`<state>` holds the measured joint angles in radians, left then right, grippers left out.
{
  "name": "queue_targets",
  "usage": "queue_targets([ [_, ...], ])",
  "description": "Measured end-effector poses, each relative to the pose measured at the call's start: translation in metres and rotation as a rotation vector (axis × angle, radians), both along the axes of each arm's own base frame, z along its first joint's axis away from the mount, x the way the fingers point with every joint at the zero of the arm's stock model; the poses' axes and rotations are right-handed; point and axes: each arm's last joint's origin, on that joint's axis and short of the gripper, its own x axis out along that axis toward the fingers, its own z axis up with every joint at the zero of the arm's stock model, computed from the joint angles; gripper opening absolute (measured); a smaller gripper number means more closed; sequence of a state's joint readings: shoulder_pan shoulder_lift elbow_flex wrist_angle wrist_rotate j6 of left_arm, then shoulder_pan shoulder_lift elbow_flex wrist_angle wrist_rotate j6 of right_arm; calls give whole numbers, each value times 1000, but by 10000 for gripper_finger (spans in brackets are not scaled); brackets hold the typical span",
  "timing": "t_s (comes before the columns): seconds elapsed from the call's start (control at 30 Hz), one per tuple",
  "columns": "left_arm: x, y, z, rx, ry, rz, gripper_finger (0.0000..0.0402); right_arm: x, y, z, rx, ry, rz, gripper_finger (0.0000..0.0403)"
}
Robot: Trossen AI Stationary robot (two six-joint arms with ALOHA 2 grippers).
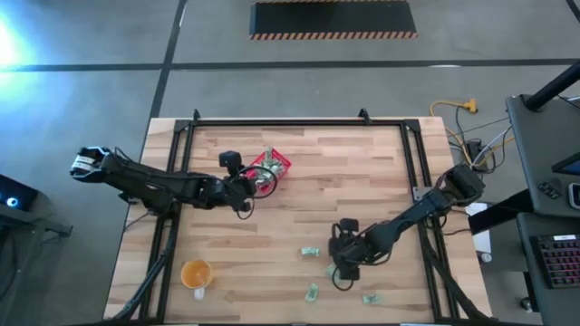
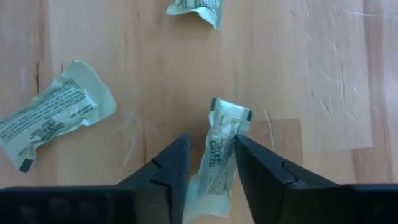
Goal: Pick and place Stevia / Truvia into bins
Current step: Put the white stevia packet into the red bin
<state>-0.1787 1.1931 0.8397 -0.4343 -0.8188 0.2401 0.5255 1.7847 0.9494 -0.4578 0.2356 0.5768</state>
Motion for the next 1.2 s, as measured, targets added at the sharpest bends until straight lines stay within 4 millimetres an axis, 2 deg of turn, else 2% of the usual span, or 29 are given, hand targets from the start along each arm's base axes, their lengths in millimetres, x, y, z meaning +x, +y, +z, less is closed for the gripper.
queue_targets([
  [0.3, -1, 0, -4, 2, 9, 0, 156, 2, 1, 3, -23, 10, 66, 42],
  [0.5, -1, 0, -4, 2, 9, 0, 156, 5, 2, 6, -71, -9, 125, 11],
  [0.63, -1, 0, -4, 2, 9, 0, 156, 10, 1, 11, -208, -67, 183, 9],
  [0.77, -1, 0, -4, 2, 9, 0, 156, 18, -4, 19, -424, -140, 208, 9],
  [0.97, -1, 0, -4, 3, 9, 0, 156, 41, -24, 36, -683, -211, 187, 9],
  [1.2, -2, 0, -5, 4, 20, 0, 156, 86, -72, 59, -701, -349, 238, 9],
])
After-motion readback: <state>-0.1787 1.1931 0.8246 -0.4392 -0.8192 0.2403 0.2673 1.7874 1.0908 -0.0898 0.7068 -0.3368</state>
